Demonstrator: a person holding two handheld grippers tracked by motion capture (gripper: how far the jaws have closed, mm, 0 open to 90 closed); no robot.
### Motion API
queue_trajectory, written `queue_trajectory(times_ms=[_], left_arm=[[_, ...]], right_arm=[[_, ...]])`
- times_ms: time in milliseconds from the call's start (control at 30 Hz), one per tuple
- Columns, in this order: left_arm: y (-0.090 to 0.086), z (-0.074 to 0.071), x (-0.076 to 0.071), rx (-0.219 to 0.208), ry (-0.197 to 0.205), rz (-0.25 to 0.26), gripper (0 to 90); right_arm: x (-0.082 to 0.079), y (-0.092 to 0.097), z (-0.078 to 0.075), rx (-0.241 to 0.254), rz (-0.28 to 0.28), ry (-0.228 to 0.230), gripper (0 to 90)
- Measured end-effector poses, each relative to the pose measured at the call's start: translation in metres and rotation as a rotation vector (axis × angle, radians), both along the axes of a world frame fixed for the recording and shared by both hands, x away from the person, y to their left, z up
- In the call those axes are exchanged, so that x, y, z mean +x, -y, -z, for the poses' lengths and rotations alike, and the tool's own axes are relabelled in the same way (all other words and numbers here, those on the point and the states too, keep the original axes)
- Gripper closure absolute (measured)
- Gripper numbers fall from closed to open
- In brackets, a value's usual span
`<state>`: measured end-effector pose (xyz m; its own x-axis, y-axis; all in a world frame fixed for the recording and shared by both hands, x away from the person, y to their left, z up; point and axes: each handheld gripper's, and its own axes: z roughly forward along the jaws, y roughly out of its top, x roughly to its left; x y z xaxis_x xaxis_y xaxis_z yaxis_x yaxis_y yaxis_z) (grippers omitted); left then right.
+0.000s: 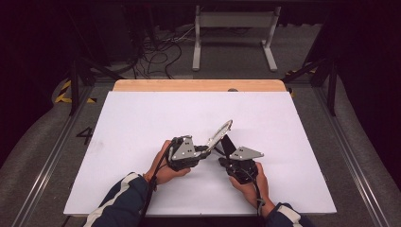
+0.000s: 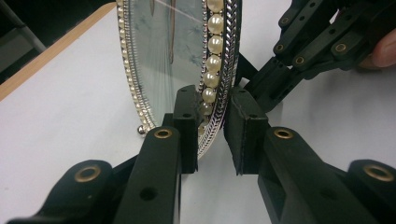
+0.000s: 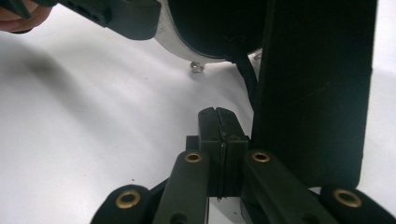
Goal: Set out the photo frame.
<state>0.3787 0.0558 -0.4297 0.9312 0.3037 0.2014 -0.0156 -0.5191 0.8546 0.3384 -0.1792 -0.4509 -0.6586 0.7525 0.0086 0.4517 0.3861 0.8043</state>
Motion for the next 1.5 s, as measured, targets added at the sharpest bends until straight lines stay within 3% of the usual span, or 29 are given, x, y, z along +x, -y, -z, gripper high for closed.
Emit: queue_trajectory(times_ms=[1200,1500], left_arm=[[0.011,0.005,0.003,0.023,-0.021,0.011,73.4],[-0.003,0.0,0.001,0.04,-0.044,-0.003,68.2]], right_arm=[[0.009,0.02,0.004,-0.019,0.039,-0.003,90.0],[0.014,0.028,0.003,-0.016,0.055,0.001,90.0]])
